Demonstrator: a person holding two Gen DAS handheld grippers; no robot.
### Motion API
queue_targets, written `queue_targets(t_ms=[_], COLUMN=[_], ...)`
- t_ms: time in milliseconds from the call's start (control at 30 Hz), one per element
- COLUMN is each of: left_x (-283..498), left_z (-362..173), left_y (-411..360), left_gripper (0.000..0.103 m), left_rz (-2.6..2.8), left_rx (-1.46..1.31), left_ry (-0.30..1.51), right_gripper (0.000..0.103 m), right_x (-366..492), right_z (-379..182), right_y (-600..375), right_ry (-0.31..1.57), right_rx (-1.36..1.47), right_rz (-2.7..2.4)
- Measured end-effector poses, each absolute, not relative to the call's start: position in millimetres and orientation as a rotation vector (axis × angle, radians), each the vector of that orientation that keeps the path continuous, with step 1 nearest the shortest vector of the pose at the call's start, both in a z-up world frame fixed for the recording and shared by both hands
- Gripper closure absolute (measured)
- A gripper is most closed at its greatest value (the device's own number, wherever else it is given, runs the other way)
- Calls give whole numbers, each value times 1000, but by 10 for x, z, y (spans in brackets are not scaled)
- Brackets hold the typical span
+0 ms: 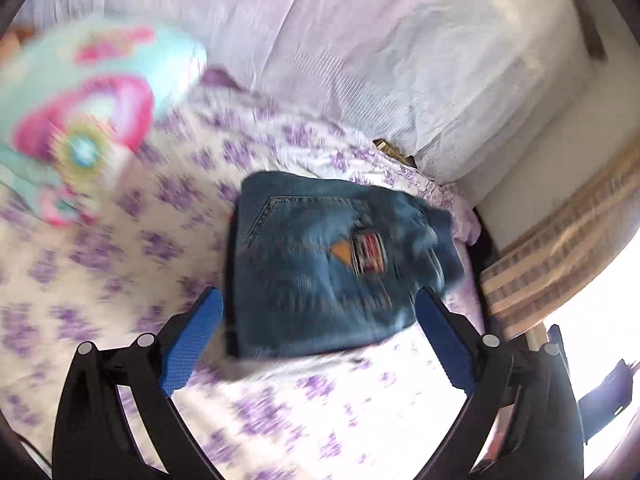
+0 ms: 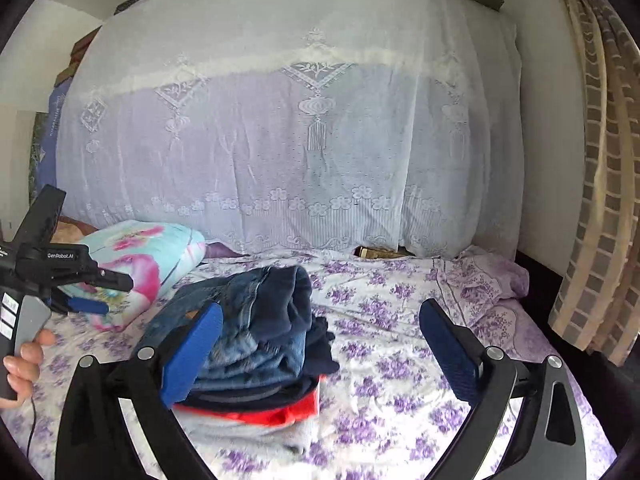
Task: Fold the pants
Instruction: 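Lower the jeans onto the stack and open the left tool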
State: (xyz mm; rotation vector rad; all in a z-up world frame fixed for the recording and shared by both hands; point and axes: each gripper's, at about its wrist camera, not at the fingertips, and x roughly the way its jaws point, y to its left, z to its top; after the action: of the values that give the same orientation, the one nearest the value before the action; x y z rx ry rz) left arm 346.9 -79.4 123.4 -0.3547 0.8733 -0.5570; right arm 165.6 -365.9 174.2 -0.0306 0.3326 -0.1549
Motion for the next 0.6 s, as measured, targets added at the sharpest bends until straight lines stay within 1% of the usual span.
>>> queue_targets(t_ms=[33, 100, 233, 367, 467, 533, 600], left_x=[3124, 2407, 1101, 60, -441, -587, -558], left_z=[1363, 1540, 1784, 2074, 2118, 1959, 1682], left_y=[-756, -655, -341, -94, 39, -10, -111], left_gripper=[5, 5, 5, 5, 5, 5, 5], left_rz=[-538, -500, -509, -517, -502, -471, -410], left_rx=[-274, -163, -95, -65, -79, -58, -20], left_ry=[807, 699, 529, 392, 358, 382, 427], right_gripper=[4, 4, 4, 4, 4, 4, 4], right_x=[1408, 876, -149, -933, -1299, -1393, -1373], right_z=[1762, 1757, 1791, 1925, 1881, 1725, 1486], right_y=[-3649, -3578, -3406, -3357, -3313, -3291, -3296], right_ry=[339, 341, 328, 269, 245, 271, 318], right_rx=[-23, -30, -33, -3, -10, 1, 28], right_rz=[-124, -81, 7, 78, 84, 78, 50])
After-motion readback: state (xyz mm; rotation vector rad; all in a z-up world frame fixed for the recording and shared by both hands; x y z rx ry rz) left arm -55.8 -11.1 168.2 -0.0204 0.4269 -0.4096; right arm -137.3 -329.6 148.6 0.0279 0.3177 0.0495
